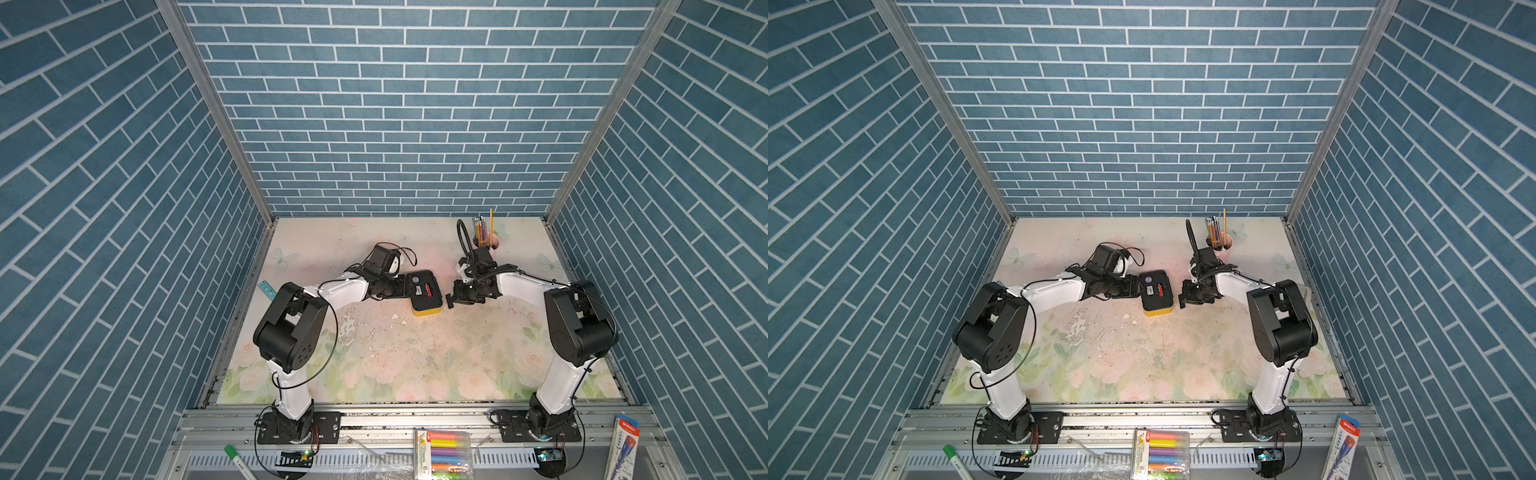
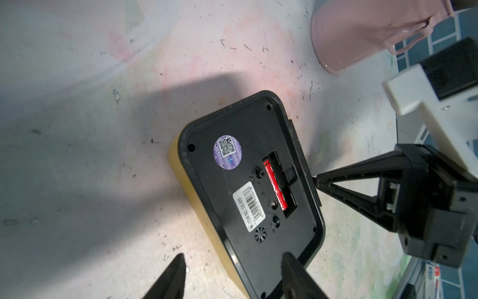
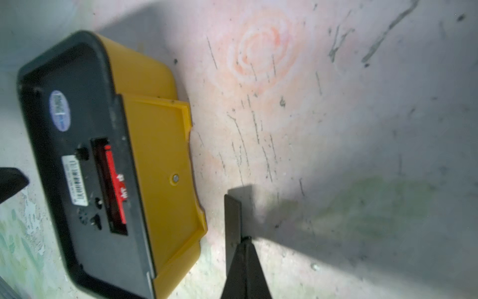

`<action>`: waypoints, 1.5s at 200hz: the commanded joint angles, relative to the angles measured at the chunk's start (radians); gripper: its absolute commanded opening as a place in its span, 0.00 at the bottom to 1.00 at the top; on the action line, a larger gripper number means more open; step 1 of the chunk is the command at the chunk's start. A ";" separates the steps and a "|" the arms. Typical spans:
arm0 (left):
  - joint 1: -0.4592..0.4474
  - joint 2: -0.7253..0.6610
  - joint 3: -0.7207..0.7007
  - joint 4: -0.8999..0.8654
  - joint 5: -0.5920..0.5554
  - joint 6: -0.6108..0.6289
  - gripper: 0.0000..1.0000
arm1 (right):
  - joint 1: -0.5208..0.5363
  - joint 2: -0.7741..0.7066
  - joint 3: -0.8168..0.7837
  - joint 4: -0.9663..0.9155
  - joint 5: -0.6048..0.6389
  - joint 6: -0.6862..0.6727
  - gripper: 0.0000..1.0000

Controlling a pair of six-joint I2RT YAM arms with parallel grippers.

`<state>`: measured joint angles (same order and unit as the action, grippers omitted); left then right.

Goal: Insert the battery into the alarm
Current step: Pick up the cover from the center of the board, then install the cover on the alarm.

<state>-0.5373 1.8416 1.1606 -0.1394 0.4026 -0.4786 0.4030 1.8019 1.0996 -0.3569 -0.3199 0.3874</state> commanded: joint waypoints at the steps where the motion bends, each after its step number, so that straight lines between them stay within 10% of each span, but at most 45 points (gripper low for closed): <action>1: -0.007 -0.035 -0.003 -0.010 -0.018 0.008 0.65 | -0.007 -0.063 -0.006 -0.015 -0.017 -0.023 0.00; 140: -0.017 0.115 0.103 -0.014 0.068 0.020 0.56 | -0.062 -0.144 0.036 -0.116 -0.092 -0.148 0.00; 300: -0.026 0.110 0.039 0.065 0.083 -0.029 0.44 | -0.002 -0.109 0.043 0.097 -0.146 0.076 0.00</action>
<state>-0.5560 1.9766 1.2270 -0.1055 0.4820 -0.4911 0.3824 1.6665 1.1175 -0.3115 -0.4534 0.3965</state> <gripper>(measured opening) 0.439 0.043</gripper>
